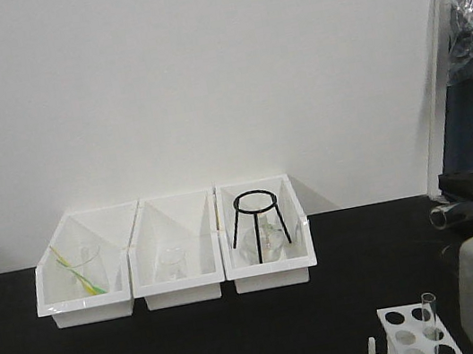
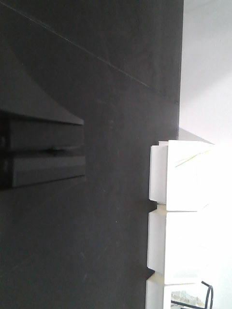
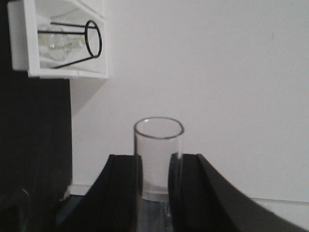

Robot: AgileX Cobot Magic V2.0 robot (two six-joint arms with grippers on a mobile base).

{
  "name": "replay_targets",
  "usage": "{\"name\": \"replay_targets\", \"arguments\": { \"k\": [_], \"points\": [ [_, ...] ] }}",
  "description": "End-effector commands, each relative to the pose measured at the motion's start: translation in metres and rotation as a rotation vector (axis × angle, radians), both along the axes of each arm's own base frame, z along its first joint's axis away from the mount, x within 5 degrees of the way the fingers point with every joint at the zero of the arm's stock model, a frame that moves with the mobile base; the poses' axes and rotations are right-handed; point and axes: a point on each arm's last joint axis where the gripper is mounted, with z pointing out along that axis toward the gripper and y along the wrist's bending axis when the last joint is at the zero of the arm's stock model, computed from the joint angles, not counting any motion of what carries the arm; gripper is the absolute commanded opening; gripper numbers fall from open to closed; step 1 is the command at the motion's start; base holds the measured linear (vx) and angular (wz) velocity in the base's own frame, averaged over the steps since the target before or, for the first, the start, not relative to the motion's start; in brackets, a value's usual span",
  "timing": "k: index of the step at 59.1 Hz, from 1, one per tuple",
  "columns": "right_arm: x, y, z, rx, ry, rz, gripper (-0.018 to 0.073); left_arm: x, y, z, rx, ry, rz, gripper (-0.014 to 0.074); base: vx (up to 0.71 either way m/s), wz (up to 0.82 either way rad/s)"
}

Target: Flip and reinsert test tube from rack

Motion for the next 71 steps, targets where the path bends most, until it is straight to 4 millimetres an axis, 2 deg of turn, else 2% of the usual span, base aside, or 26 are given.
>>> {"name": "replay_targets", "arguments": {
  "k": [1, 5, 8, 15, 18, 20, 33, 40, 45, 53, 64, 71],
  "points": [
    [-0.003, 0.003, 0.020, -0.032, -0.110, 0.045, -0.0008, 0.001, -0.001, 0.007, -0.001, -0.093, -0.008, -0.0006, 0.00, 0.00],
    [-0.003, 0.003, 0.021, 0.118, -0.080, 0.031, -0.0008, 0.001, -0.001, 0.007, -0.001, -0.093, -0.008, -0.0006, 0.00, 0.00],
    [-0.003, 0.004, 0.024, 0.386, -0.026, 0.007, -0.0008, 0.001, -0.001, 0.007, -0.001, -0.093, -0.008, -0.0006, 0.00, 0.00],
    [-0.002, 0.001, 0.030, 1.274, 0.181, -0.093, -0.0008, 0.001, -0.001, 0.007, -0.001, -0.093, -0.008, -0.0006, 0.00, 0.00],
    [-0.001, -0.001, 0.031, 1.489, 0.233, -0.122, -0.0008, 0.001, -0.001, 0.007, -0.001, -0.093, -0.008, -0.0006, 0.00, 0.00],
    [0.000, -0.001, 0.031, 1.552, 0.240, -0.127, -0.0008, 0.001, -0.001, 0.007, -0.001, -0.093, -0.008, -0.0006, 0.00, 0.00],
    [0.002, -0.004, 0.022, 1.659, 0.245, -0.157, -0.0008, 0.001, -0.001, 0.007, -0.001, -0.093, -0.008, -0.0006, 0.00, 0.00],
    [-0.003, -0.015, -0.003, 1.774, 0.104, -0.144, -0.0008, 0.001, -0.001, 0.007, -0.001, -0.093, -0.008, -0.0006, 0.00, 0.00],
    [-0.012, -0.020, -0.032, 1.734, 0.047, -0.136, -0.0008, 0.001, -0.001, 0.007, -0.001, -0.093, -0.008, -0.0006, 0.00, 0.00],
    [-0.022, -0.014, -0.059, 1.688, 0.092, -0.047, -0.0008, 0.001, -0.001, 0.007, -0.001, -0.093, -0.008, -0.0006, 0.00, 0.00],
    [-0.015, -0.005, -0.070, 1.643, 0.122, 0.031, -0.0008, 0.001, -0.001, 0.007, -0.001, -0.093, -0.008, -0.0006, 0.00, 0.00],
    [-0.006, -0.003, -0.080, 1.652, 0.120, 0.014, -0.0008, 0.001, -0.001, 0.007, -0.001, -0.093, -0.008, -0.0006, 0.00, 0.00]
  ]
}}
